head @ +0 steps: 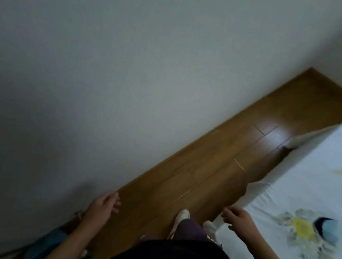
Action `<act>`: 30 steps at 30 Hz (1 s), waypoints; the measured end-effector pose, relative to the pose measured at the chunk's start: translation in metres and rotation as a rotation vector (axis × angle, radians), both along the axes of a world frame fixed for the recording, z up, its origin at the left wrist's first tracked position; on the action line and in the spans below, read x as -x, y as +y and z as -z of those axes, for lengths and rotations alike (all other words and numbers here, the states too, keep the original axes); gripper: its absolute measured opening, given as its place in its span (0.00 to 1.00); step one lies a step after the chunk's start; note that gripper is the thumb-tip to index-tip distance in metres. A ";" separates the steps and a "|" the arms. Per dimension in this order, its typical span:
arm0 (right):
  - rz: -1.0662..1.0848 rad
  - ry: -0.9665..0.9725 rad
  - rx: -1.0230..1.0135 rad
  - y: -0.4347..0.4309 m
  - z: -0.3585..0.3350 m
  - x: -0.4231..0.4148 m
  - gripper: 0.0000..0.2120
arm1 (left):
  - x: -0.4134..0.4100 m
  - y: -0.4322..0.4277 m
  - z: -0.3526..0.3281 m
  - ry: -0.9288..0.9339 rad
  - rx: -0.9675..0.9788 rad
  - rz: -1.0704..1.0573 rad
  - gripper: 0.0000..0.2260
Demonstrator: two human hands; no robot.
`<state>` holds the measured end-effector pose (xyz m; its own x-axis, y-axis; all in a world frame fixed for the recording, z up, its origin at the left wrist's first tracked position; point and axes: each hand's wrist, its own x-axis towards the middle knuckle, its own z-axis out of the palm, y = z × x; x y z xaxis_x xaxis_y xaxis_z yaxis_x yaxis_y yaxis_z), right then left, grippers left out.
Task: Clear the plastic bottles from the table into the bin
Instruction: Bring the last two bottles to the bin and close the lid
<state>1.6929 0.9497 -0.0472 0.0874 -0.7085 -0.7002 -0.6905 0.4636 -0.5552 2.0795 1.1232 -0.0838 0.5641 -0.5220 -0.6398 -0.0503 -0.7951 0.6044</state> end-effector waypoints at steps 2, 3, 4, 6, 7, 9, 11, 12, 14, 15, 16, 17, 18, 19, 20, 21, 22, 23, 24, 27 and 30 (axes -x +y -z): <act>0.123 -0.008 -0.018 -0.010 0.005 0.016 0.09 | -0.003 -0.058 0.001 -0.019 0.006 0.146 0.13; 0.169 -0.010 -0.026 -0.016 0.008 0.023 0.09 | -0.003 -0.085 0.002 -0.031 0.018 0.197 0.13; 0.203 -0.011 -0.034 -0.024 0.010 0.029 0.10 | -0.001 -0.110 0.003 -0.041 0.031 0.239 0.13; 0.252 -0.010 -0.045 -0.044 0.012 0.038 0.10 | 0.003 -0.154 0.005 -0.055 0.030 0.303 0.13; 0.268 -0.010 -0.048 -0.056 0.012 0.040 0.11 | 0.004 -0.174 0.007 -0.054 0.020 0.318 0.14; 0.268 -0.011 -0.043 -0.082 0.009 0.041 0.11 | 0.005 -0.204 0.012 -0.044 0.008 0.313 0.15; 0.246 -0.012 -0.024 -0.117 0.005 0.039 0.13 | 0.004 -0.229 0.017 -0.036 -0.005 0.297 0.15; 0.243 -0.016 -0.010 -0.135 0.003 0.038 0.13 | 0.002 -0.242 0.019 -0.034 -0.016 0.292 0.15; 0.246 -0.029 0.022 -0.173 -0.005 0.033 0.12 | 0.001 -0.267 0.017 -0.030 -0.042 0.277 0.14; 0.256 -0.034 0.045 -0.191 -0.008 0.032 0.11 | 0.000 -0.280 0.016 -0.018 -0.060 0.266 0.13; 0.272 -0.039 0.064 -0.208 -0.010 0.031 0.11 | 0.000 -0.294 0.015 -0.008 -0.077 0.257 0.13; 0.289 -0.044 0.076 -0.229 -0.013 0.030 0.10 | 0.000 -0.312 0.014 -0.003 -0.090 0.261 0.13; 0.295 -0.048 0.085 -0.244 -0.016 0.029 0.10 | 0.001 -0.328 0.012 -0.003 -0.099 0.268 0.13; 0.297 -0.049 0.095 -0.258 -0.017 0.028 0.09 | 0.003 -0.344 0.010 -0.006 -0.100 0.285 0.13; 0.306 -0.048 0.105 -0.276 -0.017 0.030 0.09 | 0.006 -0.368 0.011 -0.007 -0.099 0.314 0.13; 0.317 -0.044 0.112 -0.291 -0.017 0.033 0.09 | 0.010 -0.392 0.011 -0.004 -0.098 0.347 0.13; 0.335 -0.042 0.119 -0.305 -0.016 0.036 0.09 | 0.015 -0.417 0.012 0.001 -0.094 0.385 0.13; 0.364 -0.038 0.119 -0.318 -0.015 0.040 0.09 | 0.021 -0.444 0.014 0.005 -0.094 0.433 0.13; 0.401 -0.034 0.113 -0.330 -0.013 0.044 0.09 | 0.029 -0.472 0.017 0.007 -0.091 0.482 0.13; 0.547 -0.018 0.086 -0.351 -0.007 0.060 0.11 | 0.061 -0.553 0.023 0.027 -0.077 0.642 0.14; 0.692 -0.003 0.054 -0.356 -0.002 0.079 0.11 | 0.099 -0.628 0.019 0.024 -0.074 0.824 0.15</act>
